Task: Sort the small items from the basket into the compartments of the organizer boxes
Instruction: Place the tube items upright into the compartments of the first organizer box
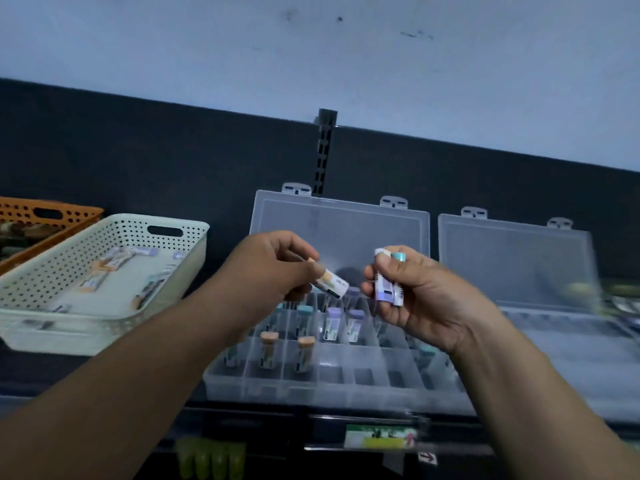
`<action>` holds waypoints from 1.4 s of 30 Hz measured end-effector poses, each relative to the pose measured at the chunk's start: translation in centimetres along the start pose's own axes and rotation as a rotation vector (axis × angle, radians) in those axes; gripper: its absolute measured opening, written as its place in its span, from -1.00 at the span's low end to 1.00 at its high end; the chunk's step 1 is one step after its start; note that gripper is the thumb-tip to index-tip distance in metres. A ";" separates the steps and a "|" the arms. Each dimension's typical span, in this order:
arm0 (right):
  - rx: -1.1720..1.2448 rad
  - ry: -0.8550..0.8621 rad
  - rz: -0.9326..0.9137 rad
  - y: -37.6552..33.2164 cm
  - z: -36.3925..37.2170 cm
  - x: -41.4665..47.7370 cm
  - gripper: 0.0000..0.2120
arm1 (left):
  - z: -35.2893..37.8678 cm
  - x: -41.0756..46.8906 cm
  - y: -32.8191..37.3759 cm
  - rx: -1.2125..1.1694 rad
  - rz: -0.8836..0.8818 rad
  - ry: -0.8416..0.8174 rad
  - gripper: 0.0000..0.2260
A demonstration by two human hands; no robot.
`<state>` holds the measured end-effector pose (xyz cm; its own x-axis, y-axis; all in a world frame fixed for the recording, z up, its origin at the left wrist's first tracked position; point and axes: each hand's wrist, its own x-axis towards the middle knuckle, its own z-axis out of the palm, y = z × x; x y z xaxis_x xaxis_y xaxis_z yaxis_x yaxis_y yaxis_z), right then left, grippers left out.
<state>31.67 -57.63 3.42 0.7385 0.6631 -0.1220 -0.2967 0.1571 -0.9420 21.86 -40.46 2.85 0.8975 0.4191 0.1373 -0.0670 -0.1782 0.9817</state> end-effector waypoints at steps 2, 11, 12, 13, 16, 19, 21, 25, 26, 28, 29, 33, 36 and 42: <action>-0.031 0.035 -0.006 0.0 -1.6 -0.8 -0.87 | 1.6 -0.2 0.2 0.017 -0.001 -0.025 -0.95; -0.021 0.007 0.036 0.4 -6.8 -3.3 -0.75 | 6.4 -0.9 0.6 0.201 -0.016 -0.046 -0.92; -0.026 0.006 0.040 0.5 -7.0 -3.4 -0.76 | 6.5 -0.9 0.6 0.236 -0.005 -0.035 -0.92; -0.025 0.006 0.050 0.5 -7.3 -3.5 -0.78 | 6.6 -1.0 0.5 0.281 0.008 -0.021 -0.93; 0.010 -0.009 0.088 0.8 -7.5 -3.7 -0.82 | 6.6 -1.4 0.1 0.446 0.047 0.011 -0.93; -0.006 0.008 0.113 1.2 -7.4 -3.7 -0.93 | 6.3 -1.6 -0.2 0.580 0.071 0.026 -0.92; -0.065 0.032 0.108 1.3 -7.2 -3.5 -0.93 | 6.0 -1.7 -0.4 0.643 0.081 0.022 -0.91; -0.292 0.023 0.055 1.2 -6.4 -3.0 -0.84 | 5.3 -1.4 -1.0 0.796 0.100 -0.022 -0.89; -0.369 0.013 0.040 1.2 -6.3 -2.9 -0.80 | 5.2 -1.3 -1.2 0.831 0.103 -0.034 -0.88; -0.566 0.014 -0.004 1.2 -5.9 -2.6 -0.74 | 5.1 -1.1 -1.7 0.870 0.096 -0.069 -0.85; -0.692 0.017 -0.034 1.2 -5.7 -2.4 -0.76 | 5.1 -1.1 -2.1 0.890 0.090 -0.090 -0.84; -1.161 -0.020 -0.188 1.7 -4.8 -1.6 -0.90 | 4.8 -0.7 -3.5 0.993 0.128 -0.140 -0.91; -1.376 -0.029 -0.290 2.4 -4.0 -1.0 -0.98 | 4.7 -0.4 -4.1 1.021 0.152 -0.161 -0.92; -1.503 -0.054 -0.242 3.8 -3.1 -0.3 -0.88 | 4.8 0.1 -5.1 1.132 0.242 -0.177 -0.94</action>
<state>32.22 -59.48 -1.05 0.6451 0.7620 0.0567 0.7208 -0.5821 -0.3763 24.42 -43.78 -2.76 0.9686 0.1516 0.1969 0.1017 -0.9648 0.2425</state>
